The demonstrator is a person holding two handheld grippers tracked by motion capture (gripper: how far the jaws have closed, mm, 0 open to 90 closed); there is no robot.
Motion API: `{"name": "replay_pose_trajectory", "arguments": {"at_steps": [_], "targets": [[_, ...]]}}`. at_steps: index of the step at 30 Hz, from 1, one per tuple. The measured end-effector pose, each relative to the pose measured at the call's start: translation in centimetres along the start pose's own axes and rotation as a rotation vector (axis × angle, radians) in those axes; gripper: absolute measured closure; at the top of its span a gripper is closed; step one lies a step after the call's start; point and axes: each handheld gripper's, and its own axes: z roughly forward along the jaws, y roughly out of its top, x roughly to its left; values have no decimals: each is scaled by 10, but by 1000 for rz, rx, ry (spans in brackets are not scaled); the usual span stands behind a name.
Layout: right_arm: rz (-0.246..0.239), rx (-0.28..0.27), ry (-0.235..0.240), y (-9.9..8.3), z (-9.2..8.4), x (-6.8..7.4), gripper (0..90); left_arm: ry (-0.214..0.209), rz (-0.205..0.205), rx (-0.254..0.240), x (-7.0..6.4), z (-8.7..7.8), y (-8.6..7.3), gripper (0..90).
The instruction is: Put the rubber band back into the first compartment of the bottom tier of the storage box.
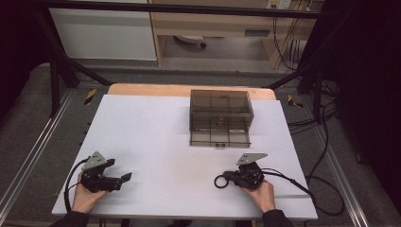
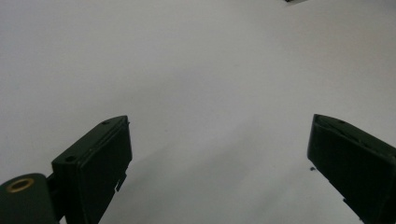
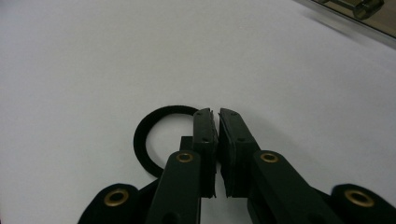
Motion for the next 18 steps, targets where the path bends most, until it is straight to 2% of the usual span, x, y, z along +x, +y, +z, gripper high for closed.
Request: {"name": "replay_pose_trajectory", "arguments": {"at_steps": [18], "targets": [[-1,-34,10,3,-8,0,875,0,-2,-5,0,0,0,60]]}}
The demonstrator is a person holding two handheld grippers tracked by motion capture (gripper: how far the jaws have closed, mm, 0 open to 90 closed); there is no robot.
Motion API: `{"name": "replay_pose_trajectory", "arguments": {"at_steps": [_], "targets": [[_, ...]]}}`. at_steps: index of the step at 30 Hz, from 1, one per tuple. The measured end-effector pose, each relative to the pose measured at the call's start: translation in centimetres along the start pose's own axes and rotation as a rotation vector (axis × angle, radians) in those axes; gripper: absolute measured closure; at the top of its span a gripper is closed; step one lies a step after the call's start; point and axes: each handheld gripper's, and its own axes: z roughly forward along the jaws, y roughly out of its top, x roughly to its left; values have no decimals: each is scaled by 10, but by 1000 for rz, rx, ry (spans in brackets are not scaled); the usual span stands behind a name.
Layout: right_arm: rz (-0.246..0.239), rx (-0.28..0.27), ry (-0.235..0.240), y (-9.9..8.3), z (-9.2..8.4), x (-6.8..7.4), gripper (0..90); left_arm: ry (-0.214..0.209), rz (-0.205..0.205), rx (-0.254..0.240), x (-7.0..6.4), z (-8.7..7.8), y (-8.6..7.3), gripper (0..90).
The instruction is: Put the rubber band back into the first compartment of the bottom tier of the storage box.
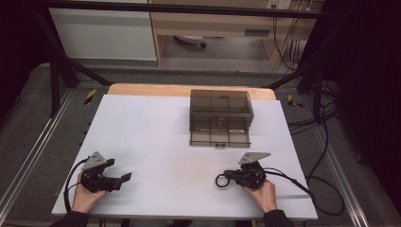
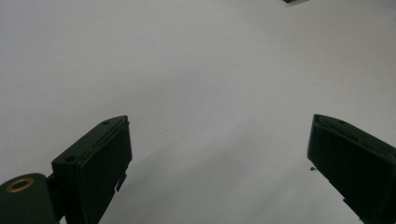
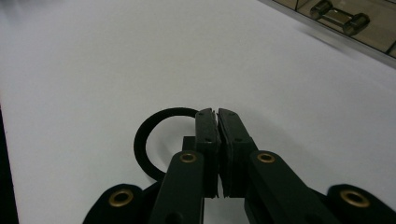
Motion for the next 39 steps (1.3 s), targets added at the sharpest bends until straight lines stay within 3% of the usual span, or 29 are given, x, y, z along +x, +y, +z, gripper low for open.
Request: {"name": "replay_pose_trajectory", "arguments": {"at_steps": [29,39], "targets": [[17,-78,-26,11,-20,-5,876,0,2,2,-1,0,0,60],[-8,-93,-44,23,-18,-4,876,0,4,6,0,0,0,60]]}}
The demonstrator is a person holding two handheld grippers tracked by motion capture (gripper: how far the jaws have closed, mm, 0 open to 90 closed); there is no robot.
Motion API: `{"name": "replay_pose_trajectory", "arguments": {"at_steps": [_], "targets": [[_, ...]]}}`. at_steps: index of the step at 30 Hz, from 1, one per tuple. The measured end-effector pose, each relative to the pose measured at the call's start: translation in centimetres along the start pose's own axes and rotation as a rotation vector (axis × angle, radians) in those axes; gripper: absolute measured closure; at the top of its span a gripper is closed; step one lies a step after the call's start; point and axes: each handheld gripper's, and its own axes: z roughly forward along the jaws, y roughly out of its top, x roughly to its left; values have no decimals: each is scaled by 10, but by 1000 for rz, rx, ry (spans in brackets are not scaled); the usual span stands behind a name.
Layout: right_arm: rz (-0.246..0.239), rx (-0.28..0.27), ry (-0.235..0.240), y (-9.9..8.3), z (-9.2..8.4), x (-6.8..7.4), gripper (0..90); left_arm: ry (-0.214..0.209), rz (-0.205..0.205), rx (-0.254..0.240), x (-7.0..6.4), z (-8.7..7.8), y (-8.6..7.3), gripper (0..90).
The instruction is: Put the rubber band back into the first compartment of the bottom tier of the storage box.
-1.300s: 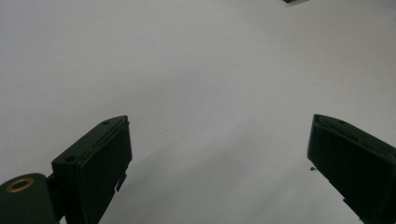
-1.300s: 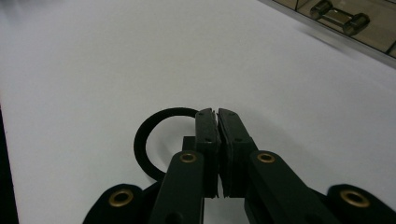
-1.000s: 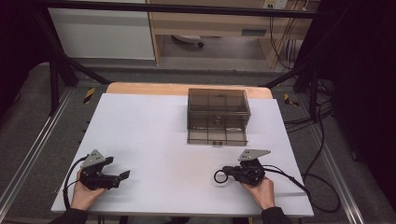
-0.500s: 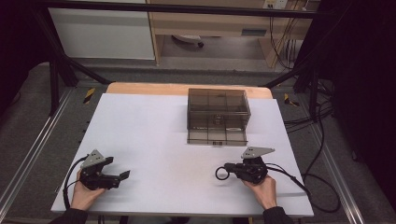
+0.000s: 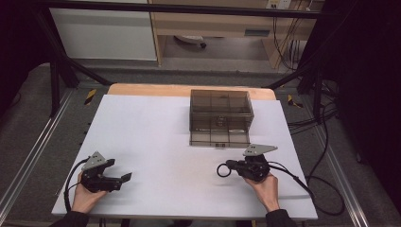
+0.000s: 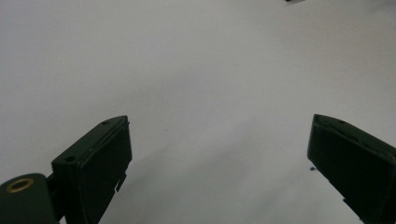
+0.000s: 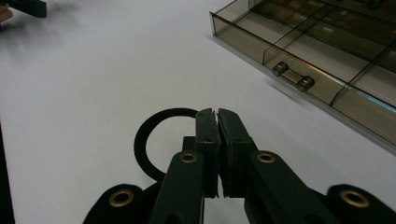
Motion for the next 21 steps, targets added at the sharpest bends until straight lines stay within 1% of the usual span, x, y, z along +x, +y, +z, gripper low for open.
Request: {"name": "replay_pose_trajectory", "arguments": {"at_steps": [1,18,21], "targets": [[-2,-1,-6,1,1,0,877,1,1,0,0,0,0,60],[-17,-12,-11,17,12,1,876,2,-1,-4,0,0,0,60],[-16,-13,-21,20,14,-1,877,1,-1,-4,0,0,0,60]]}}
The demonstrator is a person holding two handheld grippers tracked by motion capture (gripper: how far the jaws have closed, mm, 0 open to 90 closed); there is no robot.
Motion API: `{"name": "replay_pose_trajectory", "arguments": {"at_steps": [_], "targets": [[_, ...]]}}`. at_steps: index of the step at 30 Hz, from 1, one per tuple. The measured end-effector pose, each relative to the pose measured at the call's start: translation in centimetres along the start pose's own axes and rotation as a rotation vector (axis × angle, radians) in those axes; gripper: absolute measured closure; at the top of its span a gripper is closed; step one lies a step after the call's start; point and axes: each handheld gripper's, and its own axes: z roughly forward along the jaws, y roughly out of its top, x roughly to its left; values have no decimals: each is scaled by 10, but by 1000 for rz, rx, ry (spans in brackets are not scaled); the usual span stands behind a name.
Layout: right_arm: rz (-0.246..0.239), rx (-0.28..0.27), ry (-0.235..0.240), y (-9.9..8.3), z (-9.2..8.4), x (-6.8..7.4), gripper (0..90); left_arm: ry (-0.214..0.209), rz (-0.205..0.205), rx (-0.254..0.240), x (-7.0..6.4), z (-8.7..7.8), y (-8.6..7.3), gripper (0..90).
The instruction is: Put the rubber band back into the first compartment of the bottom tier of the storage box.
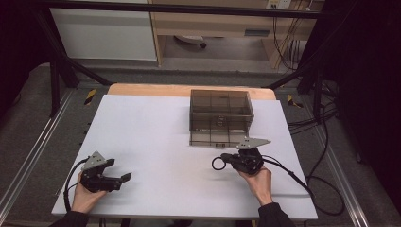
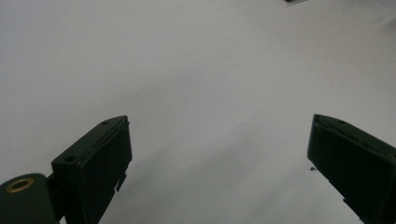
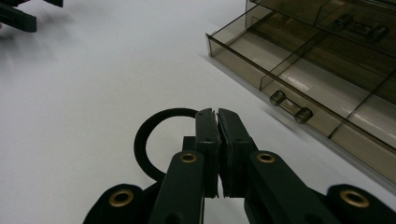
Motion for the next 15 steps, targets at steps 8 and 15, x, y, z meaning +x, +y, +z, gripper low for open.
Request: {"name": "replay_pose_trajectory", "arguments": {"at_steps": [8,15], "targets": [[0,-13,-12,8,3,-3,877,0,0,0,0,0,0,60],[-4,-8,-25,15,10,-4,877,0,0,1,0,0,0,60]]}}
